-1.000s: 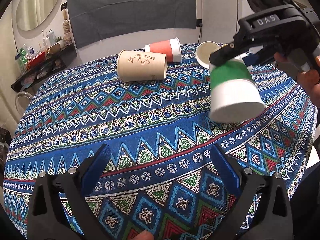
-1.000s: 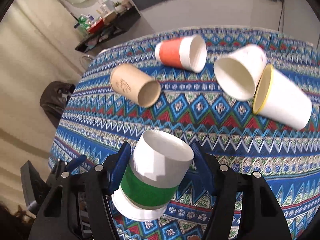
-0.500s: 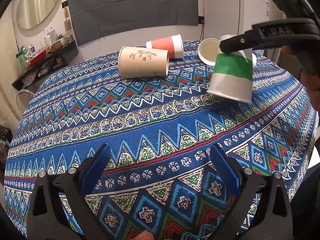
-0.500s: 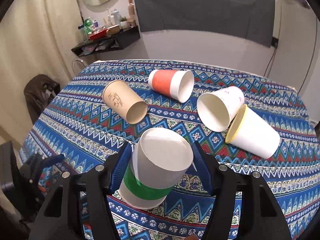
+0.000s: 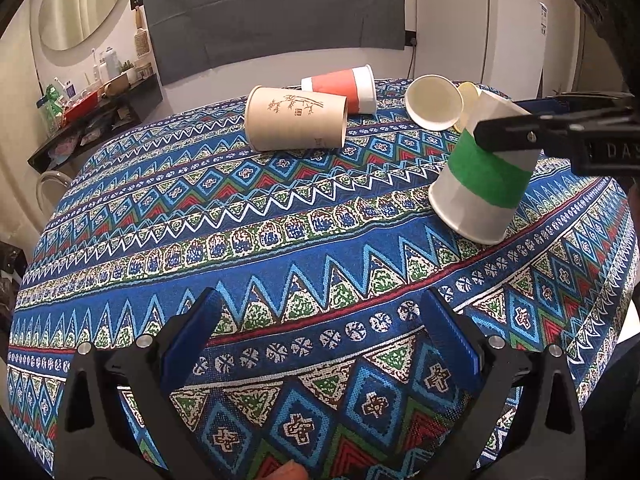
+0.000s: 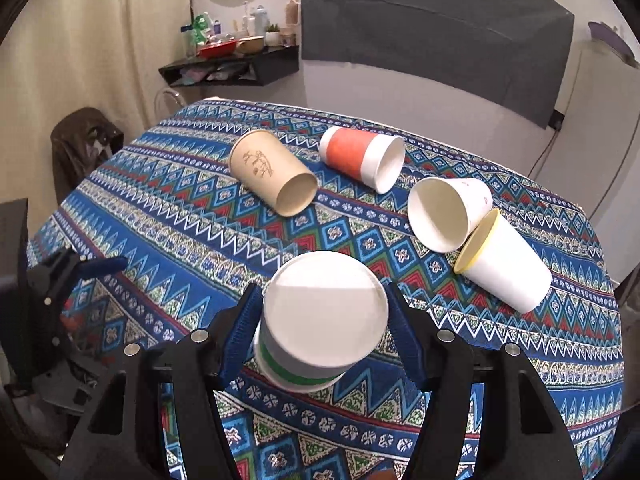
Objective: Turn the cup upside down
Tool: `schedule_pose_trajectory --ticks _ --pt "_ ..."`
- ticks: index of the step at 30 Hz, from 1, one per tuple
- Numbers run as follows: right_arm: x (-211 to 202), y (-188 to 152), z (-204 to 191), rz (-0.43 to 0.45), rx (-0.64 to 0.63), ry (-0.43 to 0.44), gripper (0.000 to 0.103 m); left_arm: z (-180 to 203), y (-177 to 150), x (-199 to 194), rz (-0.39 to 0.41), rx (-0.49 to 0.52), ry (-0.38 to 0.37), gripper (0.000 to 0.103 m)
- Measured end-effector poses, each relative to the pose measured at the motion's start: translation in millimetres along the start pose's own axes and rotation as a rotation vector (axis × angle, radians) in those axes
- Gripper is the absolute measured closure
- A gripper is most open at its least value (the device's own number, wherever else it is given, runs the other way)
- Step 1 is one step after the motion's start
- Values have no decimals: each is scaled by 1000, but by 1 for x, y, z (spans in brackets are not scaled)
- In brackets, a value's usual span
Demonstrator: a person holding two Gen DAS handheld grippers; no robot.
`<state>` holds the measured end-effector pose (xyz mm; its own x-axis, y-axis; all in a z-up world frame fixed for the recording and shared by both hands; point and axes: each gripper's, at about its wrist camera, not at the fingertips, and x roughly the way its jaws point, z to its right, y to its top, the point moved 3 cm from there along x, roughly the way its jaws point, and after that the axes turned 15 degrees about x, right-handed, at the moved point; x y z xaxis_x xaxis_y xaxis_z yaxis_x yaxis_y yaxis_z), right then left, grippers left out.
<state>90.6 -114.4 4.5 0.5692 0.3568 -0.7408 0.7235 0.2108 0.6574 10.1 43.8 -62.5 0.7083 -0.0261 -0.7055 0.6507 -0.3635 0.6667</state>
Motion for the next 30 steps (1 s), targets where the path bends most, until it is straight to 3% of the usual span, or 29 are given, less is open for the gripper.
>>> schedule_pose_trajectory --ticks 2,6,8,14,22,27,30 --pt "-1 -4 -2 -2 -9 3 42 2 0 0 1 8 2 6" --pt "-5 -8 -3 12 -6 4 23 4 0 0 -5 20 1 6" --pt "-10 -10 -4 29 -9 2 19 5 0 -1 -6 20 2 6" --pt "-20 -17 1 58 9 -2 16 -2 -2 -1 -15 -14 20 6" --pt "-27 -36 22 105 71 -33 13 3 -1 -1 -25 23 67 6" --pt "-30 -44 29 130 68 -48 12 9 4 -5 -16 57 140 6" --pt "-31 -49 32 135 57 -65 12 14 8 -9 -8 58 129 6"
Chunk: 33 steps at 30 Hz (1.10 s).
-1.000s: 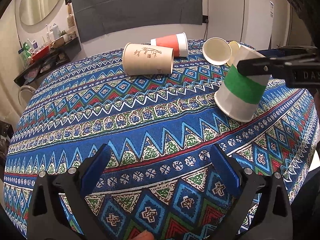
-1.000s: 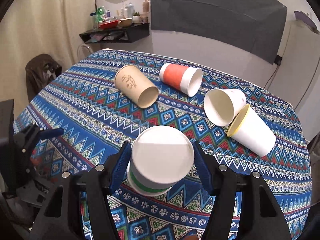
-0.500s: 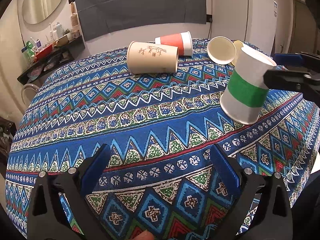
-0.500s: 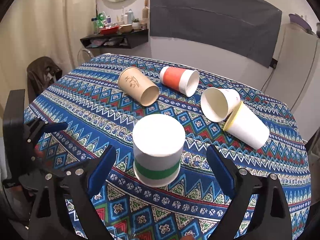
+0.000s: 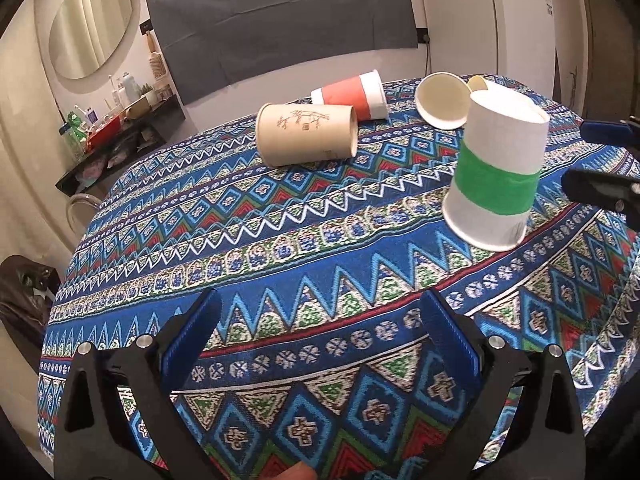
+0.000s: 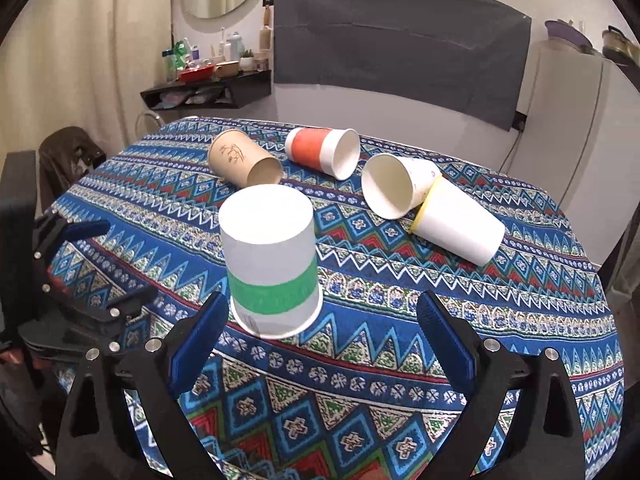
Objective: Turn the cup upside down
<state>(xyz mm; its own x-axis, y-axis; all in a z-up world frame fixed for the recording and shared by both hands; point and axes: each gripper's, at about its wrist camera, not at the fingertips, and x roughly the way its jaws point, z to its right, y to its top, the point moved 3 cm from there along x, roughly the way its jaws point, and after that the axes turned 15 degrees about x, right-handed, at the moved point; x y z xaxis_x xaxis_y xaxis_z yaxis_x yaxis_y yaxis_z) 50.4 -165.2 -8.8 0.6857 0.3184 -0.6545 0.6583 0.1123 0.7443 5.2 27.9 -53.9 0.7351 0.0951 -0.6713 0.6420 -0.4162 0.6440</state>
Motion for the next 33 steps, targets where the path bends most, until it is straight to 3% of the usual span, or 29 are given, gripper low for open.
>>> schedule_pose_trajectory --ticks 14,25,33 --pt "-6 -9 30 40 61 -14 12 34 28 -8 74 -8 -54 6" --pt "0 -16 35 96 69 44 12 47 27 -16 152 -14 -80 6" --pt "9 -17 36 67 71 85 10 45 25 -12 128 -36 -60 6"
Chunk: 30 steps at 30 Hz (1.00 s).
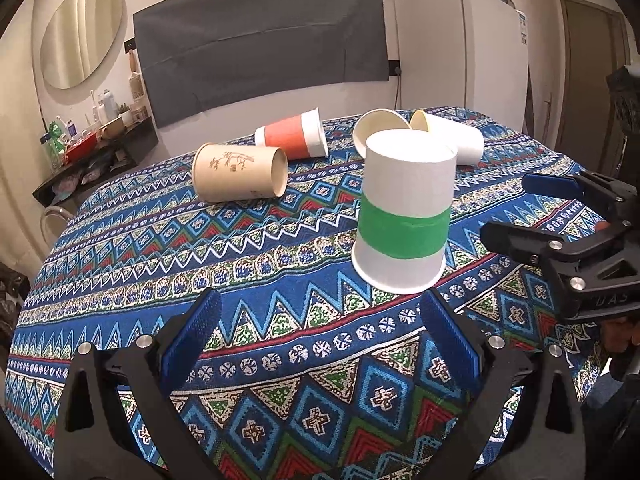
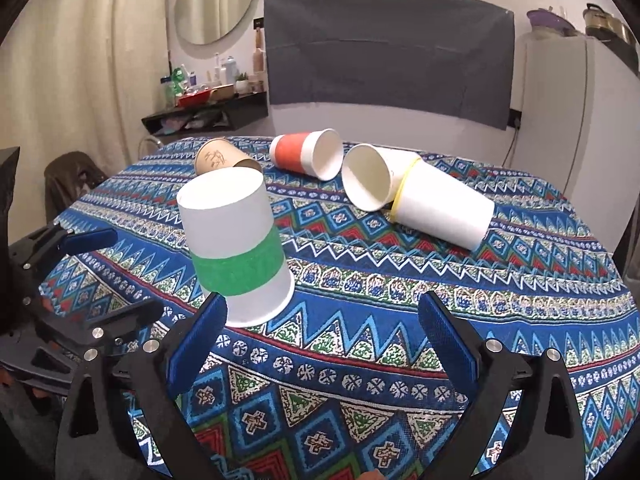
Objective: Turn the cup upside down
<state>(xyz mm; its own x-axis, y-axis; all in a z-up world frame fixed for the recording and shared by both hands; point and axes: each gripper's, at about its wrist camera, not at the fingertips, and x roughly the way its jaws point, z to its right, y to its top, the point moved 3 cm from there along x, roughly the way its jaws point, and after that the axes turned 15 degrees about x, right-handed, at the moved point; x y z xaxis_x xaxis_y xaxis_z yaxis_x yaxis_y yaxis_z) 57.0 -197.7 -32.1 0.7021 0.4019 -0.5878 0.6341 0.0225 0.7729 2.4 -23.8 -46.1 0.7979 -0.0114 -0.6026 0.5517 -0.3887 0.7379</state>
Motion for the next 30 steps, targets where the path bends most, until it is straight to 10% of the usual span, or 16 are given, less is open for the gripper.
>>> schedule_pose_trajectory --ticks 30 --pt "7 -4 5 -45 44 42 9 -5 -4 7 -50 -30 13 6"
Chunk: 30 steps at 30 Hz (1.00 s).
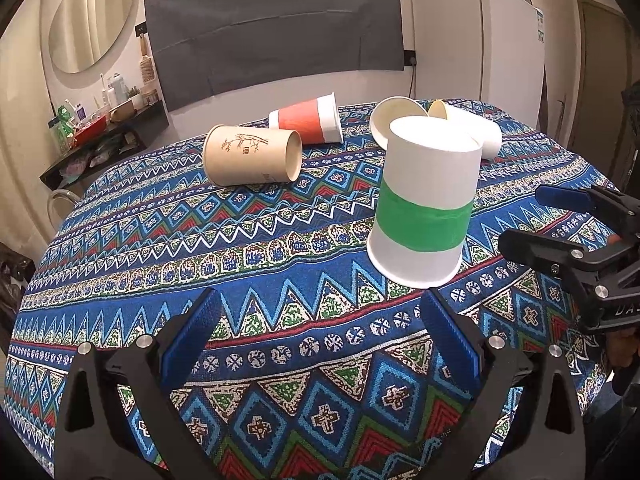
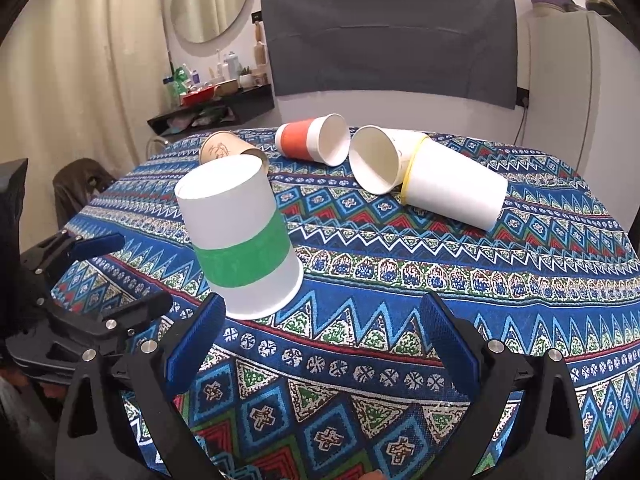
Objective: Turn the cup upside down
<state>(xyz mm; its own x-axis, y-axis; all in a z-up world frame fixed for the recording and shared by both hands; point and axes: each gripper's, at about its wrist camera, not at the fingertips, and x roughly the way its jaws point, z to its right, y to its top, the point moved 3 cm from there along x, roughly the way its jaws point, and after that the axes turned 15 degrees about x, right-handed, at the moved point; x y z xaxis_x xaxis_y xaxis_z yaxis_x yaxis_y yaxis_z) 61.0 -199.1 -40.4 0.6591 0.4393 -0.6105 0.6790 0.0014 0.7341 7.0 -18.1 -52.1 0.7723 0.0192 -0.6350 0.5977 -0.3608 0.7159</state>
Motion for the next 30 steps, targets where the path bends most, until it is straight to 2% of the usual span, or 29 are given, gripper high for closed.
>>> schedule_pose_trajectory --ticks 11,30 --pt "4 0 0 -19 0 -10 9 4 1 0 -2 20 24 6" --pt "7 -2 -3 -28 -7 -13 9 4 1 -1 -1 23 21 6"
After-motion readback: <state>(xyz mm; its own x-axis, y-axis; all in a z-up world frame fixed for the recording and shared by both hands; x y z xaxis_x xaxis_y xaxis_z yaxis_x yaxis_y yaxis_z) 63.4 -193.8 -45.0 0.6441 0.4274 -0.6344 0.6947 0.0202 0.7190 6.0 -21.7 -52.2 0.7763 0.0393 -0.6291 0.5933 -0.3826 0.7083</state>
